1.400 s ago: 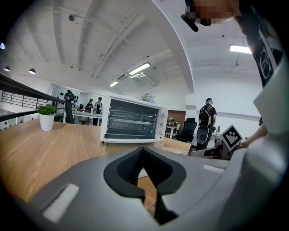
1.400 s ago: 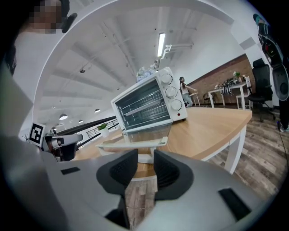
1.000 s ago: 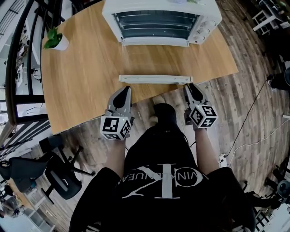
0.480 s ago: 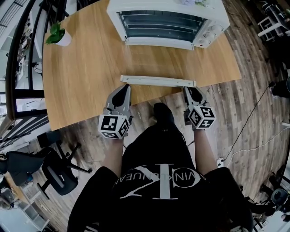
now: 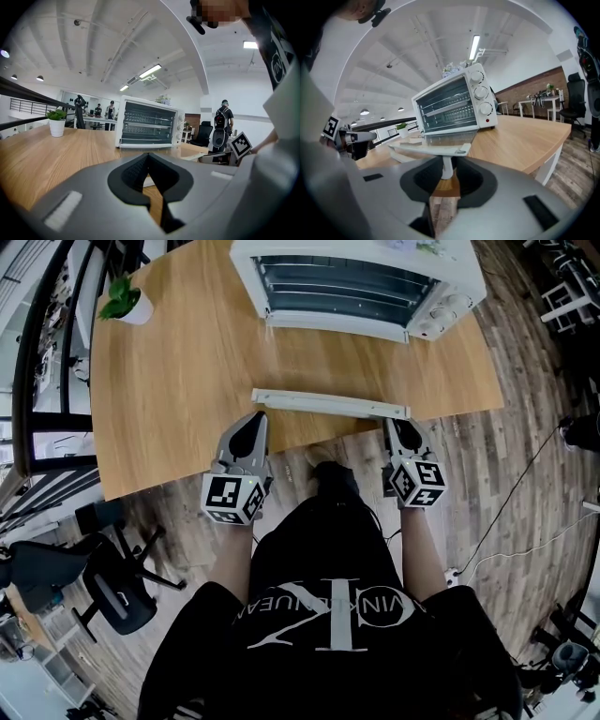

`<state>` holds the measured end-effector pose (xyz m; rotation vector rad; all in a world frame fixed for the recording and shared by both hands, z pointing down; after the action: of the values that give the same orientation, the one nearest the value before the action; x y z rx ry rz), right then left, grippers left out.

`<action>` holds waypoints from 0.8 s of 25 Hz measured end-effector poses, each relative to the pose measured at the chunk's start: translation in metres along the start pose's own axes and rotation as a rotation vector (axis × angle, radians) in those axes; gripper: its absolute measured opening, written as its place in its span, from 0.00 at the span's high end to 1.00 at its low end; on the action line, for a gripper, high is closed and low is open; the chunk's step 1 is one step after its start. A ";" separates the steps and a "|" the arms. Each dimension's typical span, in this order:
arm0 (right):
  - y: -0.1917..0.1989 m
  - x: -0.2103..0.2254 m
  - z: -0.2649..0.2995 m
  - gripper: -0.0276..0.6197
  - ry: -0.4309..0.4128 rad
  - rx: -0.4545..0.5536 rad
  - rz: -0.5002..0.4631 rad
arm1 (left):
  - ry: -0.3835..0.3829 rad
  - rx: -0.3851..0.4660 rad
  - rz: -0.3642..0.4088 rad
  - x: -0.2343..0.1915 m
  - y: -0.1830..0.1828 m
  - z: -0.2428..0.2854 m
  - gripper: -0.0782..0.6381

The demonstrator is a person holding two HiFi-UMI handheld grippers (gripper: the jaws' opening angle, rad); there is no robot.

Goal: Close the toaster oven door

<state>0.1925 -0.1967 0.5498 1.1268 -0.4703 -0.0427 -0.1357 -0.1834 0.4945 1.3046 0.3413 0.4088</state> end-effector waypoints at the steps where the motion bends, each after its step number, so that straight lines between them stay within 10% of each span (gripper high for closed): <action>1: -0.002 -0.001 -0.001 0.84 0.000 -0.001 -0.007 | -0.003 -0.003 -0.001 0.000 -0.001 -0.001 0.88; 20: -0.084 -0.017 -0.013 0.83 -0.069 0.102 -0.044 | -0.103 0.075 0.003 -0.030 -0.047 0.004 0.88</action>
<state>0.1989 -0.2182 0.4665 1.2392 -0.5137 -0.0967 -0.1551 -0.2110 0.4505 1.3942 0.2705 0.3322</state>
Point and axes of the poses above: the fingertips, and each gripper's own axes: z forward along the fingers, x to its right, y out of its underside, the point moved 8 cm from there along -z, backward along the fingers, and after that the axes turned 7 degrees about z, right-handed, at the moved point
